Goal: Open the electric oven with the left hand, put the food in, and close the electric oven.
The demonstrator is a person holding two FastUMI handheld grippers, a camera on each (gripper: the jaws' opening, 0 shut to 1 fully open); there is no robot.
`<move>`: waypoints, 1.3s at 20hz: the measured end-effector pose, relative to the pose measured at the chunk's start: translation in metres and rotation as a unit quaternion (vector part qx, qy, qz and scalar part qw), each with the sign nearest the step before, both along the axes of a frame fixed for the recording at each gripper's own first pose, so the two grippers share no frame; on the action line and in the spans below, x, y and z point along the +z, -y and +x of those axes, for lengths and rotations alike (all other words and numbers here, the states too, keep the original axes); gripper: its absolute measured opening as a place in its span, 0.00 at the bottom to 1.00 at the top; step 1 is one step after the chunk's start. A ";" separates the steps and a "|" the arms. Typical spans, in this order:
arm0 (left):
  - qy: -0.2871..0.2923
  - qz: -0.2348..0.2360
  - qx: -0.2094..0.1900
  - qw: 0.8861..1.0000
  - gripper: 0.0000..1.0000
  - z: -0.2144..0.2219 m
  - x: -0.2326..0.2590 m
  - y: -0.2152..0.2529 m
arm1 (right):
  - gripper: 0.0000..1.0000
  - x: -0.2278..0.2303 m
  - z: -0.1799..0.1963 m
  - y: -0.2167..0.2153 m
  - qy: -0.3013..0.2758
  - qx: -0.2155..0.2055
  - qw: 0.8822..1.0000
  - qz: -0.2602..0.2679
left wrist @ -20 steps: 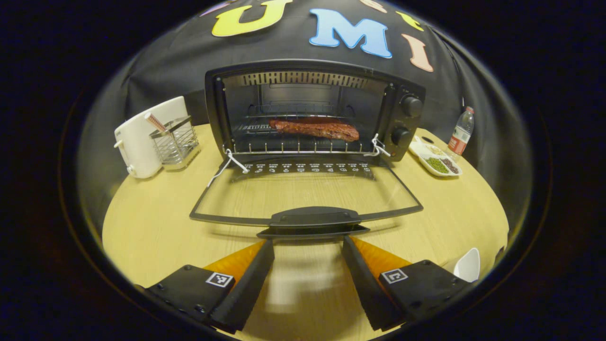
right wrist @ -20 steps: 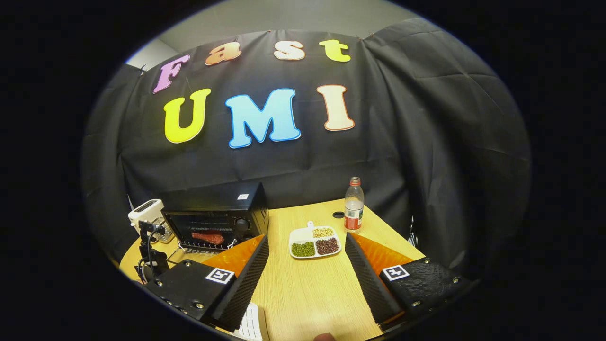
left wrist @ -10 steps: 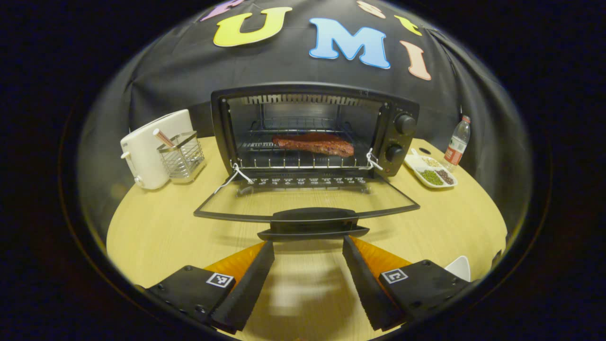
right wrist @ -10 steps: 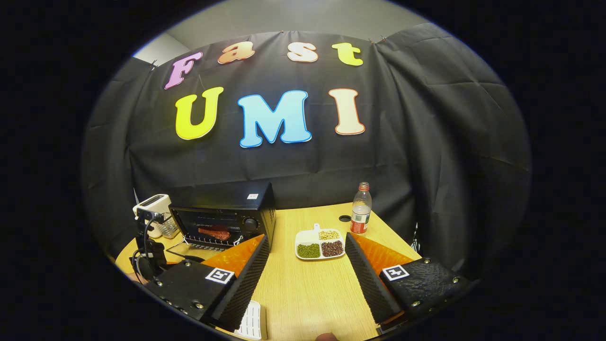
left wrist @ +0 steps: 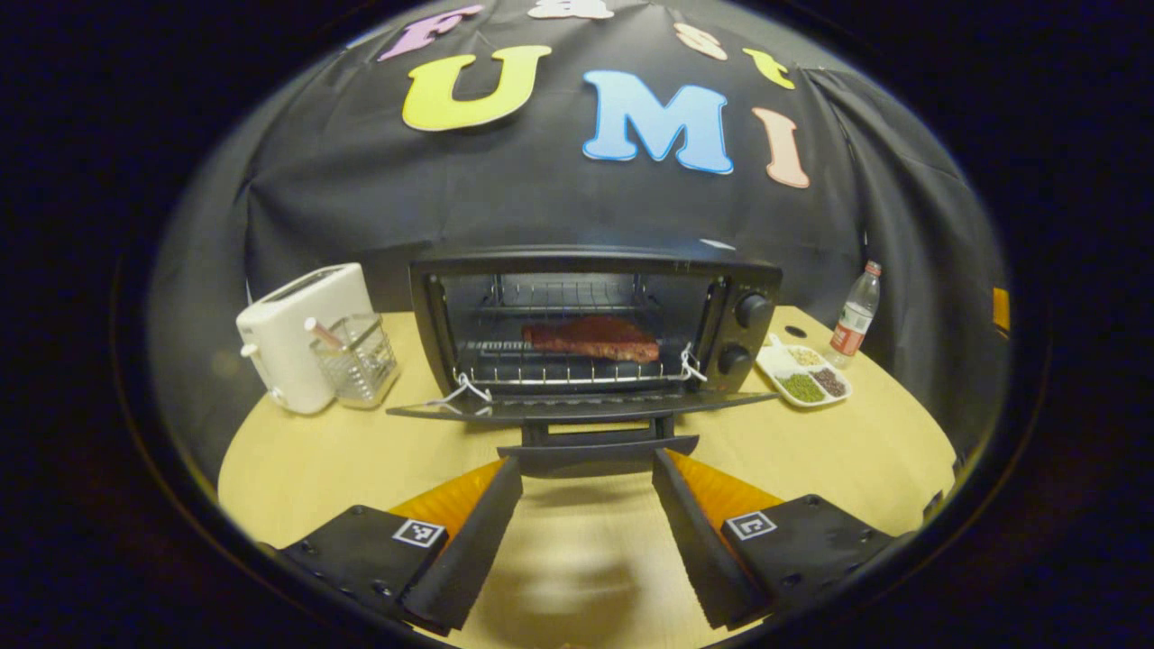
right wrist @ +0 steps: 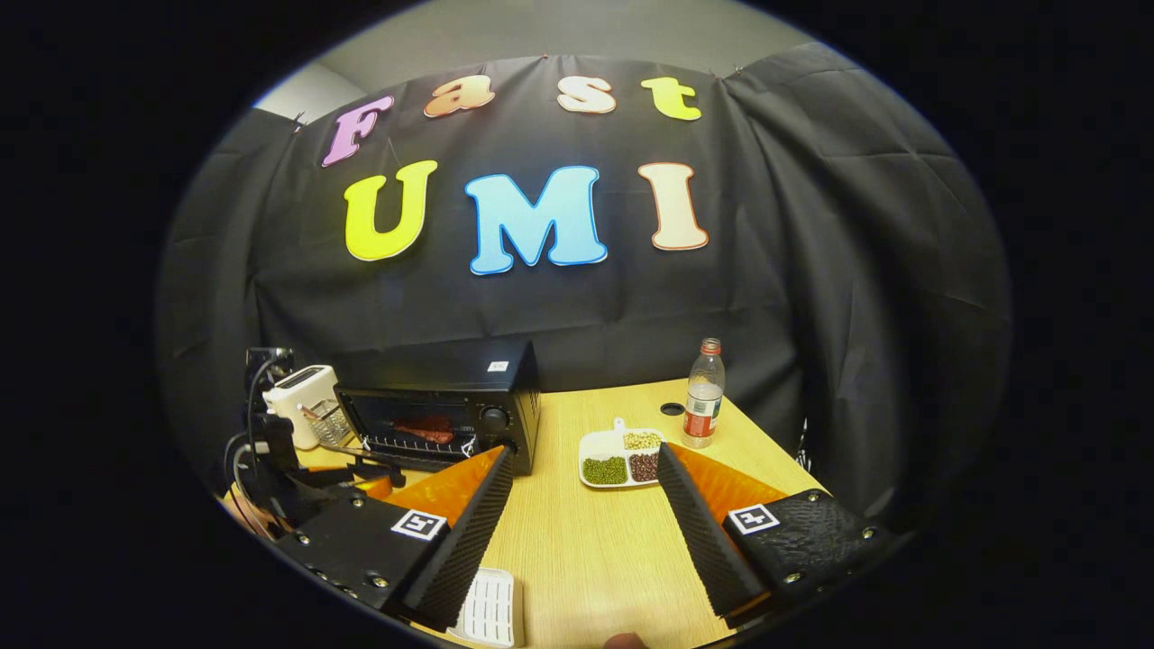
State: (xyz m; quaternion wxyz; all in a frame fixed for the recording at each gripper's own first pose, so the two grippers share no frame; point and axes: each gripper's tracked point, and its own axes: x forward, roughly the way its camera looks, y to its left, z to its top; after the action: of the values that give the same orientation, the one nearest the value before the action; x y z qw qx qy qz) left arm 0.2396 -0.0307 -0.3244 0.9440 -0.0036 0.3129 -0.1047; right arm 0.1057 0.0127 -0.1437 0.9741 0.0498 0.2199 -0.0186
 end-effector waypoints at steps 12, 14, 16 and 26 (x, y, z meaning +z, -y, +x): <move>0.041 -0.020 -0.007 0.999 1.00 0.065 0.028 -0.001 | 0.98 -0.003 0.006 -0.003 -0.007 -0.019 1.000 0.002; 0.050 -0.025 -0.013 0.998 0.97 0.065 0.034 0.002 | 0.98 0.000 0.008 -0.004 -0.002 -0.024 1.000 0.003; 0.065 -0.035 -0.015 0.997 0.97 0.061 0.049 0.004 | 0.98 0.005 0.011 -0.005 0.008 -0.024 1.000 0.003; 0.169 -0.029 0.024 0.985 0.98 -0.018 0.176 0.010 | 0.98 0.049 -0.009 -0.005 0.076 0.037 0.996 0.010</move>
State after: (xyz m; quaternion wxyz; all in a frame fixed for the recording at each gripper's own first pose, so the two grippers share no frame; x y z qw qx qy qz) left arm 0.2212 -0.0407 -0.1481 0.9851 -0.0205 0.1450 -0.0897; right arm 0.0970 0.0173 -0.0946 0.9875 0.0521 0.1469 0.0238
